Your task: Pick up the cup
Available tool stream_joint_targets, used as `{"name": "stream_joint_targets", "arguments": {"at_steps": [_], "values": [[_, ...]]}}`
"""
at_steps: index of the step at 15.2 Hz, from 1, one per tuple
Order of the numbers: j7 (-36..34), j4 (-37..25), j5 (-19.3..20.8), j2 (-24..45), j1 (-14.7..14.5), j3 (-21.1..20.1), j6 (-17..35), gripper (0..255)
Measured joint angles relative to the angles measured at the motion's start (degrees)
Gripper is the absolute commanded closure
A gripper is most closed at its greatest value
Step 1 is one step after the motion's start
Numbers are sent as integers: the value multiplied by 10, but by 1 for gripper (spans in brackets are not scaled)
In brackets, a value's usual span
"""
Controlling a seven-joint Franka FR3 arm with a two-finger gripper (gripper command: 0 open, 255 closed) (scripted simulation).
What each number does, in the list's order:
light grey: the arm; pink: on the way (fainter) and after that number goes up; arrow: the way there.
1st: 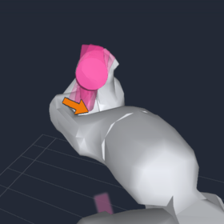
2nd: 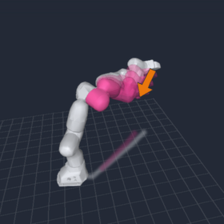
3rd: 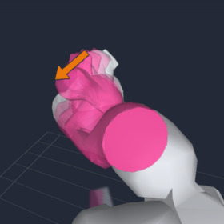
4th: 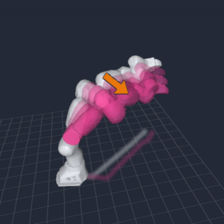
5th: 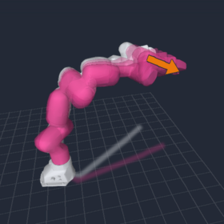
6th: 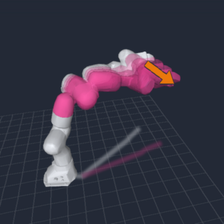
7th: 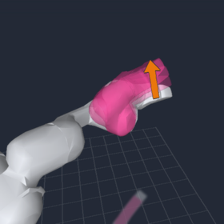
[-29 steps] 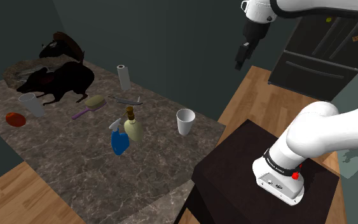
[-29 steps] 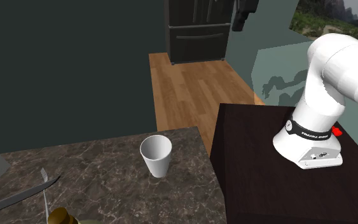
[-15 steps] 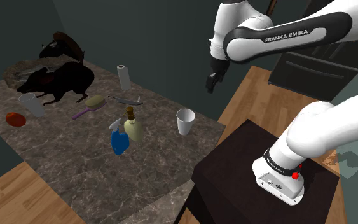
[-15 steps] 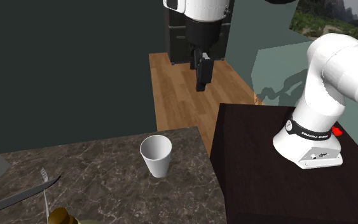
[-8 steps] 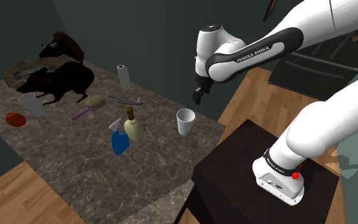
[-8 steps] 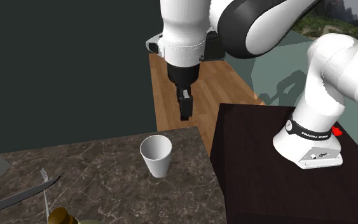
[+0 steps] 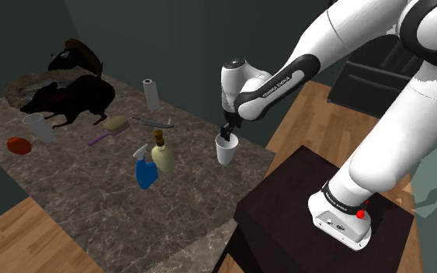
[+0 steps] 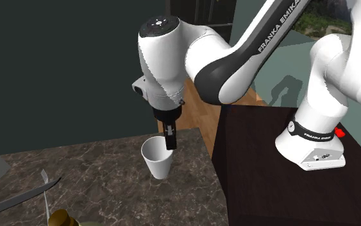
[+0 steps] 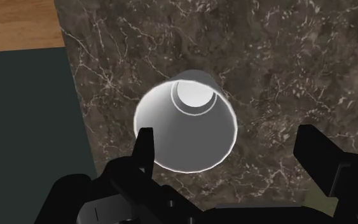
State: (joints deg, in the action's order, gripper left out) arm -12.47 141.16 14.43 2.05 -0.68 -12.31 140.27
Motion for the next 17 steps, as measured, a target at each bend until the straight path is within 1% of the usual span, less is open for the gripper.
{"name": "stream_joint_targets", "arguments": {"at_steps": [3,7,9,15,16,17], "values": [[-36,-39,38,79,-6,4,29,0],[-75,-95,81,175,-22,19,57,0],[-86,-105,94,201,-28,26,70,0],[-110,-117,119,247,-40,43,102,0],[-112,-117,120,250,-41,44,104,255],[-112,-117,121,251,-41,44,106,255]]}}
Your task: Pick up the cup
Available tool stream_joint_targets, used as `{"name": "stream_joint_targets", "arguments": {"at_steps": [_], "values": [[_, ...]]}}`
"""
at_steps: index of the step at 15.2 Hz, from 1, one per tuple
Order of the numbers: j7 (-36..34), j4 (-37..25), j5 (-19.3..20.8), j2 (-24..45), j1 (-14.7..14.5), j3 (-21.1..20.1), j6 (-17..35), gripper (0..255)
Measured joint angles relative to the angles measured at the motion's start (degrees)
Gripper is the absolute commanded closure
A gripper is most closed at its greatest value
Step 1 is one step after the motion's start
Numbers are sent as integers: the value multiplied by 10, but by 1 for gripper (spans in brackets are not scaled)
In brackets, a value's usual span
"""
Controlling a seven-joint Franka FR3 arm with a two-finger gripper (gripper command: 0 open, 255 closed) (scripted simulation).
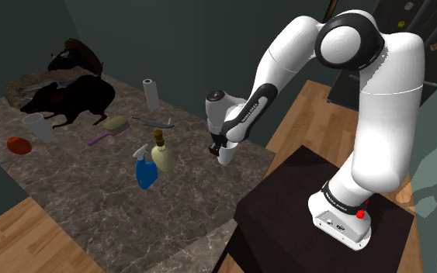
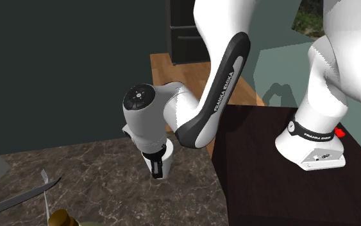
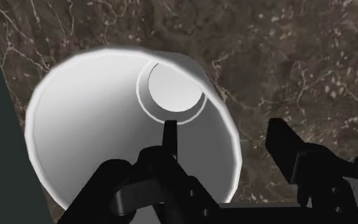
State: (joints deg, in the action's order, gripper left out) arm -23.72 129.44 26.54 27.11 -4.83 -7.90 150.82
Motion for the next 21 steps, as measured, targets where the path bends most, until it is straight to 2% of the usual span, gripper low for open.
{"name": "stream_joint_targets", "arguments": {"at_steps": [10,21], "values": [[1,2,-1,-3,1,-1,-1,255],[42,16,-46,-80,20,-29,-60,255]]}}
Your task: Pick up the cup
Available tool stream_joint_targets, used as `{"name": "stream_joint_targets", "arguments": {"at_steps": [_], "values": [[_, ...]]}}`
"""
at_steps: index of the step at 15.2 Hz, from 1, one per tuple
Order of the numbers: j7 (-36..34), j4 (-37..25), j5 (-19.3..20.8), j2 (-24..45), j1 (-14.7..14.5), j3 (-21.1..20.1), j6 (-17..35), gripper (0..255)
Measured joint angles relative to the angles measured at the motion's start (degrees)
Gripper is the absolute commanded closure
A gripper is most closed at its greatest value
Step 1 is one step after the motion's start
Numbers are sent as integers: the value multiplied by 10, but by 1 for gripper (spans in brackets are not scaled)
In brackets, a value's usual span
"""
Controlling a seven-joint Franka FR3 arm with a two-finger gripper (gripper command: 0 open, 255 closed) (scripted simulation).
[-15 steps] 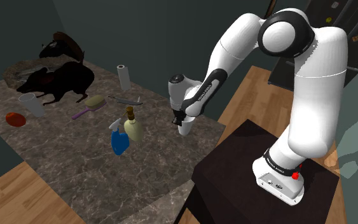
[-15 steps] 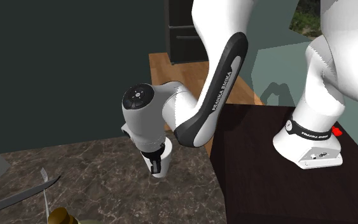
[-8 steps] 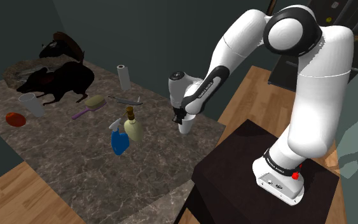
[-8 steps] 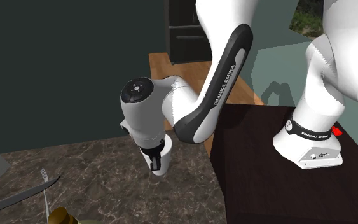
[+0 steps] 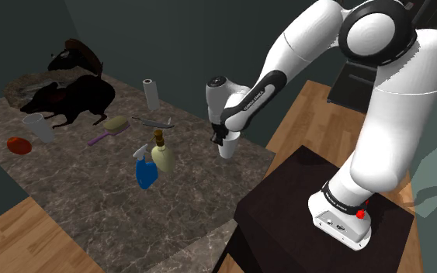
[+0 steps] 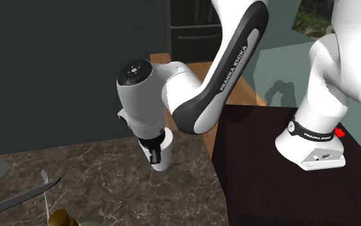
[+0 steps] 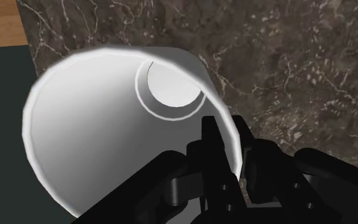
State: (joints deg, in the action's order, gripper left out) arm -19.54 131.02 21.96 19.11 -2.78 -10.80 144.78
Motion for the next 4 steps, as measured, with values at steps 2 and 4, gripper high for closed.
{"name": "stream_joint_targets", "arguments": {"at_steps": [2,4], "values": [[7,5,-8,-15,3,-4,-10,255],[13,5,-16,-27,5,-8,-20,255]]}}
